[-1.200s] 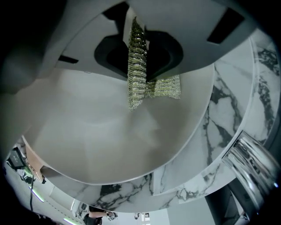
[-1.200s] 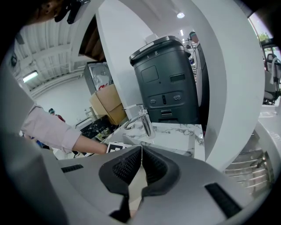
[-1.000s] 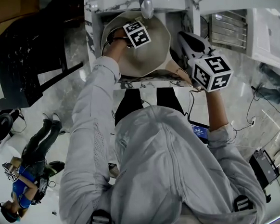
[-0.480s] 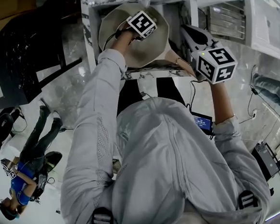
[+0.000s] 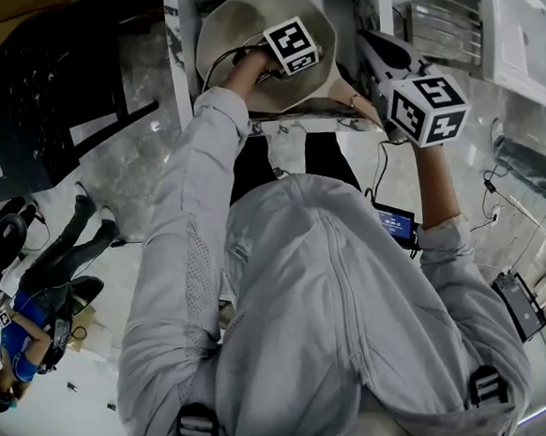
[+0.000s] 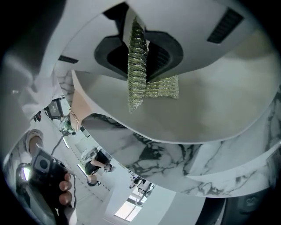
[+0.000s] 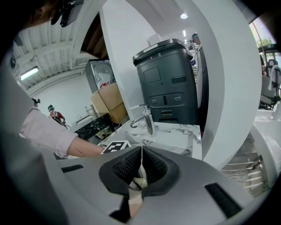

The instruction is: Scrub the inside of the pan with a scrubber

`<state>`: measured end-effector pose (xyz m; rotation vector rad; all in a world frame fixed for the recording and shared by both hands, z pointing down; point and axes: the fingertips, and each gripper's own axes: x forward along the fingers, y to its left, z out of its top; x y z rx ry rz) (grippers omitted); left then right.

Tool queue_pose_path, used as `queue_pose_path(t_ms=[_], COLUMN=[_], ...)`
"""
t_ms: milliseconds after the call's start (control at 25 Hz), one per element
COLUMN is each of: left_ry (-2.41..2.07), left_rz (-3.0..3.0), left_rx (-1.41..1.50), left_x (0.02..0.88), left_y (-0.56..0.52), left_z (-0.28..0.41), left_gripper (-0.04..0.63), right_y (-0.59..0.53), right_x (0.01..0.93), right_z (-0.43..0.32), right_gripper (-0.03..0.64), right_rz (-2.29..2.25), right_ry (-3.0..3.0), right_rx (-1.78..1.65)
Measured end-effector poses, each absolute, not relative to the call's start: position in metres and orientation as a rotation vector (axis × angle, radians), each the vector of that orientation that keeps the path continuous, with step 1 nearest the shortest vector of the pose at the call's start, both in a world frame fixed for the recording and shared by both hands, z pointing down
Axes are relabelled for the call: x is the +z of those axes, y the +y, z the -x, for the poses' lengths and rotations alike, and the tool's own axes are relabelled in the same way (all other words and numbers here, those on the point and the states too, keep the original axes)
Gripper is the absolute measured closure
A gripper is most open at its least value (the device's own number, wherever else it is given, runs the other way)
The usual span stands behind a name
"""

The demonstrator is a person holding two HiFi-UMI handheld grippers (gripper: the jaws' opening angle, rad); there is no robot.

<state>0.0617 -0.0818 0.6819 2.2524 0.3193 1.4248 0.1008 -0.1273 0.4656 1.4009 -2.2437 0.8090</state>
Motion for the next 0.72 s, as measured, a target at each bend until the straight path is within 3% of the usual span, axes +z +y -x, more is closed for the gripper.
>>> queue_pose_path(t_ms=[720], left_ry=[0.836], left_rz=[-1.866], left_rx=[1.694], left_x=[0.678], left_y=[-0.008], left_z=[0.040], left_gripper=[0.526], right_y=[-0.123], right_x=[0.472], right_z=[-0.070], right_gripper=[0.581], right_rz=[-1.389], right_ry=[-2.268], right_rx=[0.825])
